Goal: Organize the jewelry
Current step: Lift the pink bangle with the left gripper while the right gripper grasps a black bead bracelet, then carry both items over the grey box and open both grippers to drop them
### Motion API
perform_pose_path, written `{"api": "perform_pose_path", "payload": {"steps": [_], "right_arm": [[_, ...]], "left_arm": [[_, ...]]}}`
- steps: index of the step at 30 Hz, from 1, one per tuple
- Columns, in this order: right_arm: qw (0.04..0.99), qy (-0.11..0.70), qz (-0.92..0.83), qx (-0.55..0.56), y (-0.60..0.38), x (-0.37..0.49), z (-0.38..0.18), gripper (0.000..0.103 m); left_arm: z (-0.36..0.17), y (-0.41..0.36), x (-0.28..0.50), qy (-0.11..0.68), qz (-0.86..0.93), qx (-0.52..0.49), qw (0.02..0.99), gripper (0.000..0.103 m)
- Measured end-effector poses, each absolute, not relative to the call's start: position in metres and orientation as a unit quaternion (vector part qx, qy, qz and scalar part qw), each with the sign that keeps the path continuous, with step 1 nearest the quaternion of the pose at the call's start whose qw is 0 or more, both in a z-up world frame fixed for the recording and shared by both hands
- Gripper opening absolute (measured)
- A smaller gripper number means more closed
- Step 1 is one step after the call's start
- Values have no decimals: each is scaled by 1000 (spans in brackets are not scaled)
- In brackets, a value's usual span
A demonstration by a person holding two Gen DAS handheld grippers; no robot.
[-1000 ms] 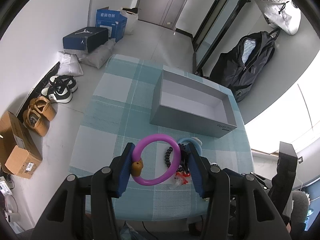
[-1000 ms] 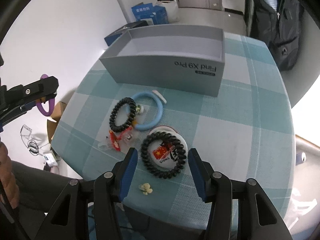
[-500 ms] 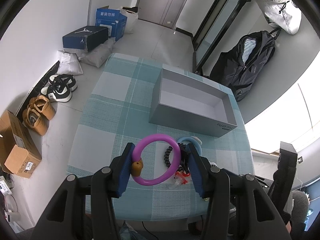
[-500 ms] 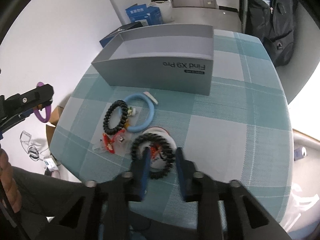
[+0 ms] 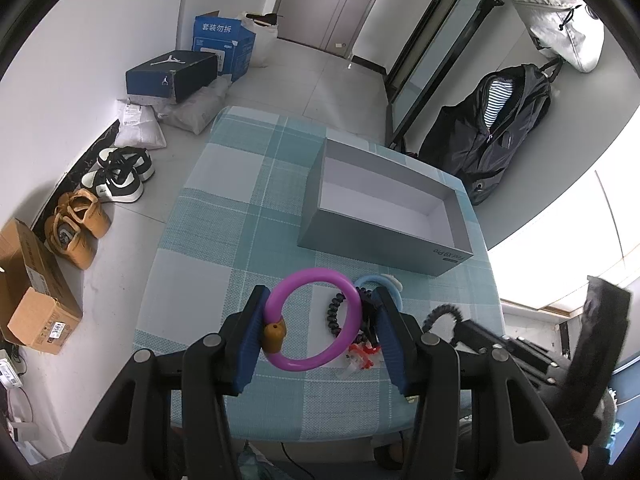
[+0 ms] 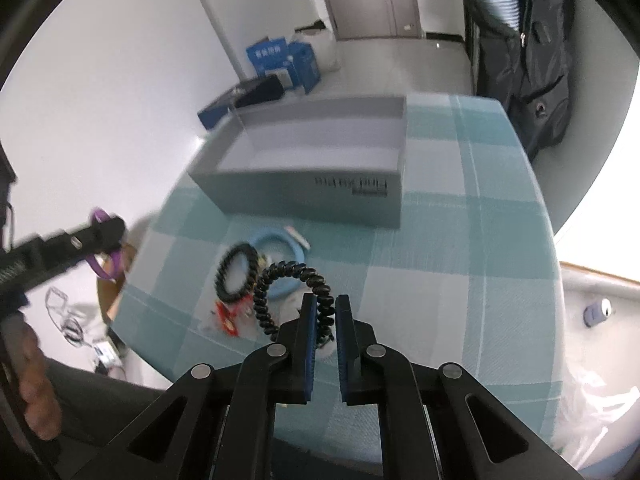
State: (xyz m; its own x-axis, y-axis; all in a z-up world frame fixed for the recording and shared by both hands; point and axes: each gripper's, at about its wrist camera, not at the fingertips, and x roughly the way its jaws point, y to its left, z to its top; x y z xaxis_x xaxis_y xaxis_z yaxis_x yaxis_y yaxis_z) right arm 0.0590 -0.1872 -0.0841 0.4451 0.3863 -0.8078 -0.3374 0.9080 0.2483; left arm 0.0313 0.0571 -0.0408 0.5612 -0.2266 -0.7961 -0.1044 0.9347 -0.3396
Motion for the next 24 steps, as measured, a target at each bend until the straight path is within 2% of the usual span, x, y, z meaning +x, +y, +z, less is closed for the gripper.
{"api": "perform_pose_path", "payload": {"steps": [8,15,24], "right_arm": [[863,437,241,75,-195,63,-43,8],[871,409,262,71,-193,92,4,8],[865,427,258,46,-178,159,2,8]], "left_arm": [[-23,46,45,460,-50,-173,869,47],[7,38,80,443,-84,-179,874,47],[-11,45,149,477,-132,-232,837,46]]}}
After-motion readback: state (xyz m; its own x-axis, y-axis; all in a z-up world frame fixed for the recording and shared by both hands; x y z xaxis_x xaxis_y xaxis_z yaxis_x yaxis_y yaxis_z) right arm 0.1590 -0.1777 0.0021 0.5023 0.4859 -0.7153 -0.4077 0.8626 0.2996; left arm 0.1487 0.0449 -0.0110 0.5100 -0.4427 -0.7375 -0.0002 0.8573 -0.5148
